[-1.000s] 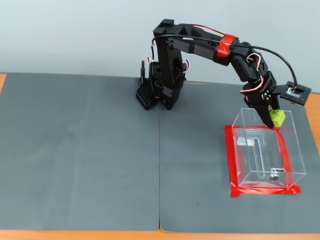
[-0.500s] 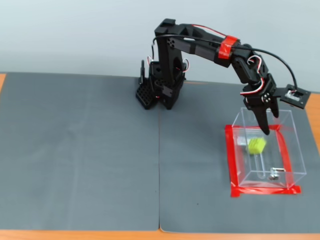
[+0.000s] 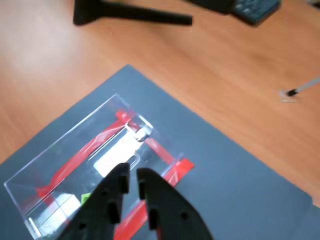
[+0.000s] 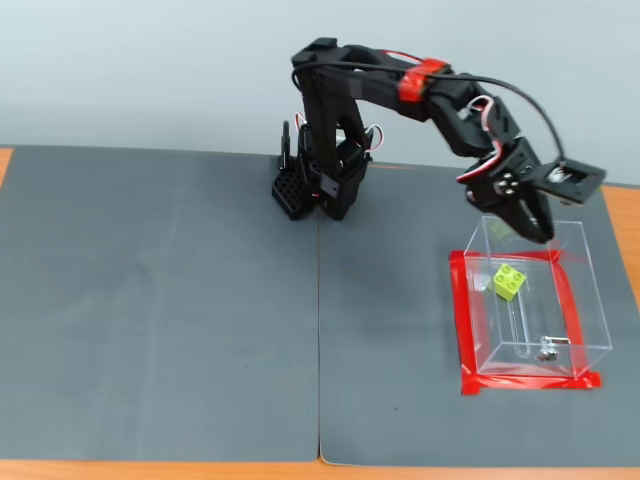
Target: Pick the green lego block and place it into the transparent box
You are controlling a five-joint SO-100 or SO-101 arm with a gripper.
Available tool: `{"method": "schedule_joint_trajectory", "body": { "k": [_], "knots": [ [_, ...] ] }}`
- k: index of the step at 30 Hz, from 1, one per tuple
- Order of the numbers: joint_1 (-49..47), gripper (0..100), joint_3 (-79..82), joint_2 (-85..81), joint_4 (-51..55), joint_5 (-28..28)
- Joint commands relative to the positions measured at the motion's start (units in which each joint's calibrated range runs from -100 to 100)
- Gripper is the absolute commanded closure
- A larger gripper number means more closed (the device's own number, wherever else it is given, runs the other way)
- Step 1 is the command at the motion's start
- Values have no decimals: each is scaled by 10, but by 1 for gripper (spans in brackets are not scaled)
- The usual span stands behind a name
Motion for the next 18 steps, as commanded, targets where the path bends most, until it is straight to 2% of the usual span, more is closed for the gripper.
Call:
{"method": "schedule_joint_trajectory", "body": {
  "k": [1,7,18],
  "knots": [
    [86,98,41,-129,2,2],
    [228,98,177,-350,2,2],
    [385,98,341,-537,2,2]
  ]
}}
